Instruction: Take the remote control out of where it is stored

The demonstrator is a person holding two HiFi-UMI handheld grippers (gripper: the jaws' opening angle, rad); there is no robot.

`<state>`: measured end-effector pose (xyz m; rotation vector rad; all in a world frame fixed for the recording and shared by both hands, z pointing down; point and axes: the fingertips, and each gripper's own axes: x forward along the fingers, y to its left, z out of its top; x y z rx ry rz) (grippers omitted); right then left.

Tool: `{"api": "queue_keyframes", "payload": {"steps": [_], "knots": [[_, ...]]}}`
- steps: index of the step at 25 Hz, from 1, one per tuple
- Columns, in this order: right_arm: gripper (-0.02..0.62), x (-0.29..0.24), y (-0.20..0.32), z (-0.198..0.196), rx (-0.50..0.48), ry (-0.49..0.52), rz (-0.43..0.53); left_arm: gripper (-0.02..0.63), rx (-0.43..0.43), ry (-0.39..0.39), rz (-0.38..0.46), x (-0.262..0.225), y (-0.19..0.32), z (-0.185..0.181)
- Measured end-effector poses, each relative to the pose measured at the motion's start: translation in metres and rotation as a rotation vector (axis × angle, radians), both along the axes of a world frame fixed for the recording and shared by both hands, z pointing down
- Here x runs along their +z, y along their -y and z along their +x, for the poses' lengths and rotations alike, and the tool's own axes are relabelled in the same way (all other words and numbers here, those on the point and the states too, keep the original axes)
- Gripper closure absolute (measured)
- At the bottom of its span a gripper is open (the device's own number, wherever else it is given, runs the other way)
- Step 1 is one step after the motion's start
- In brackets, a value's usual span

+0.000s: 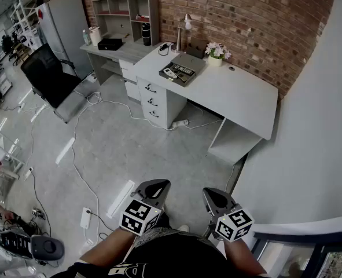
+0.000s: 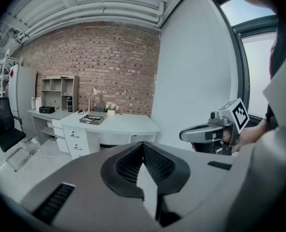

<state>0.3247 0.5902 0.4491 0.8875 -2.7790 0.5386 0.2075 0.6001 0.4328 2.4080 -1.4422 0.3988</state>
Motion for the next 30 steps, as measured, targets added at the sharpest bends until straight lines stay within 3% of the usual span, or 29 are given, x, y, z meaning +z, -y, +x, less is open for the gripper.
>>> {"api": "queue_keyframes", "payload": {"steps": [11,16,22,25,30], "knots": [[0.604,-0.003,0.002,-0.005,0.001,-0.002,-0.007,0.6,0.006,-0.004,-0.003,-0.004,0.004,0.0],[0.603,-0.008,0.006,-0.008,0.0,0.059,-0.034,0.601,0.01,-0.008,-0.008,-0.003,0.007,0.0],[0.603,-0.001,0.005,-0.018,-0.031,0.056,-0.021,0.6,0.012,0.037,-0.002,0.007,0.01,-0.003],[0.603,0.003,0.006,-0.023,-0.042,0.024,-0.021,0.6,0.004,0.003,-0.022,0.007,0.013,-0.007],[0.603,0.004,0.021,-0.036,-0.046,0.024,-0.042,0.6,-0.029,-0.14,-0.101,0.013,0.022,-0.02]]}}
